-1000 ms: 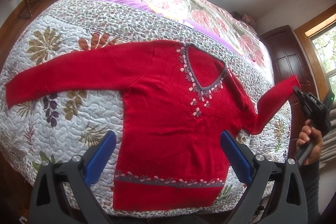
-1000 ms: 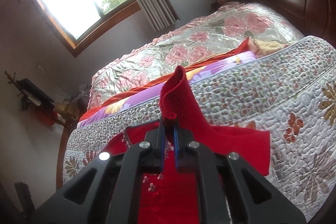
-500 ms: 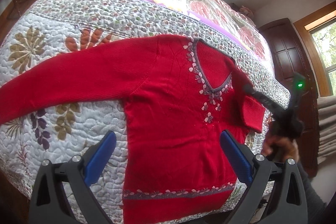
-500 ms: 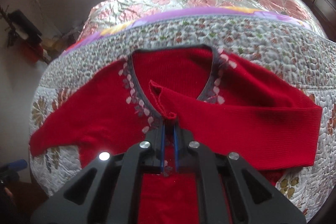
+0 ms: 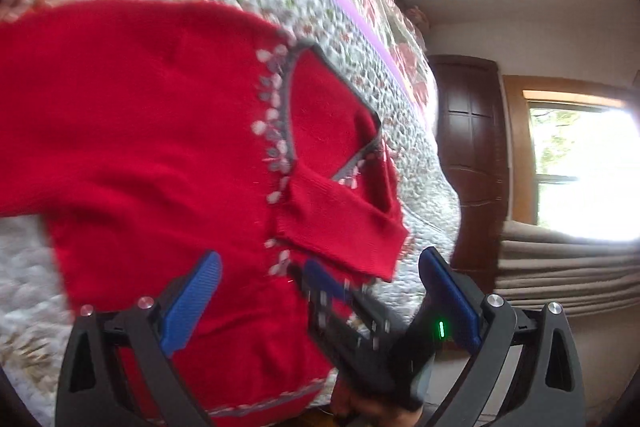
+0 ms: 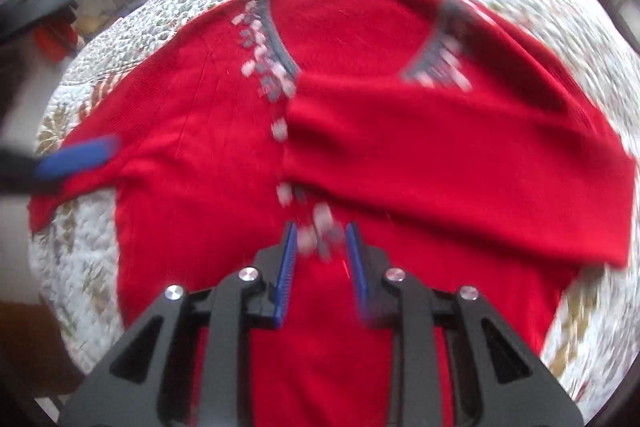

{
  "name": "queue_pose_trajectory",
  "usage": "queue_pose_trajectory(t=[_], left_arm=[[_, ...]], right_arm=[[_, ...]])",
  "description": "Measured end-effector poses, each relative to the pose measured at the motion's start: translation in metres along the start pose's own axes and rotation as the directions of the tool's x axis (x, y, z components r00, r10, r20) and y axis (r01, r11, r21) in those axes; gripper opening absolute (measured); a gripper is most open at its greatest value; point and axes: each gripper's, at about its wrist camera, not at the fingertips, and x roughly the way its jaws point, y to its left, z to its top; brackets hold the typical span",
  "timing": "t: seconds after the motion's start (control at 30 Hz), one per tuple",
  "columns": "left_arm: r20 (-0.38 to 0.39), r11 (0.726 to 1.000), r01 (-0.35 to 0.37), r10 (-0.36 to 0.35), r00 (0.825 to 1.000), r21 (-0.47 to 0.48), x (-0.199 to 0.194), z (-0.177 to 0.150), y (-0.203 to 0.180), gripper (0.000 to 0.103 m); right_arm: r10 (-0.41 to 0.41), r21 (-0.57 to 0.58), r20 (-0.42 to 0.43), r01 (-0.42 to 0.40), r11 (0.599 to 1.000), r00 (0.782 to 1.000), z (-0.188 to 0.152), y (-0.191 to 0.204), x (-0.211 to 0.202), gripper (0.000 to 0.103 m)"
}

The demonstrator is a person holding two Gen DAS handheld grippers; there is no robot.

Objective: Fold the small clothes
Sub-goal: 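Lower the sleeve onto the sweater chest and open the right tool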

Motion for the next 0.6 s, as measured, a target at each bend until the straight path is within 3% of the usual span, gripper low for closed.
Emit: queue_pose_trajectory(t=[0.1,0.17,0.4,0.47,0.53,0.57,0.6], left_arm=[[-0.066,1.000,-0.019,0.018,0.998,-0.020,0.041,0.020,0.007,0.099],[-0.097,0.999,-0.029,0.028,0.995,-0.012,0.064,0.028,0.007,0.099],[-0.185,0.992,-0.078,0.096,0.978,0.101,0.111,0.035,-0.015,0.098],[-0.217,0.982,-0.123,0.152,0.964,0.140,0.119,0.033,-0.021,0.088],[-0.233,0.968,-0.176,0.215,0.948,0.177,0.124,0.031,-0.023,0.062],[-0.229,0.961,-0.195,0.238,0.944,0.195,0.124,0.031,-0.024,0.055],[-0.226,0.957,-0.205,0.250,0.942,0.204,0.125,0.030,-0.026,0.037]], right_arm=[[0.010,0.054,-0.025,-0.008,0.998,1.000,-0.037,-0.018,-0.023,0.030],[0.000,0.097,-0.050,0.005,0.995,0.999,-0.064,-0.031,-0.037,0.039],[0.024,0.223,-0.125,0.005,0.975,0.992,-0.134,-0.047,-0.062,0.039],[0.043,0.239,-0.134,-0.010,0.971,0.990,-0.140,-0.040,-0.064,0.039],[0.068,0.250,-0.138,-0.031,0.968,0.988,-0.146,-0.033,-0.066,0.039],[0.080,0.252,-0.136,-0.043,0.967,0.987,-0.147,-0.028,-0.068,0.039],[0.087,0.250,-0.133,-0.051,0.967,0.987,-0.147,-0.023,-0.068,0.039]])
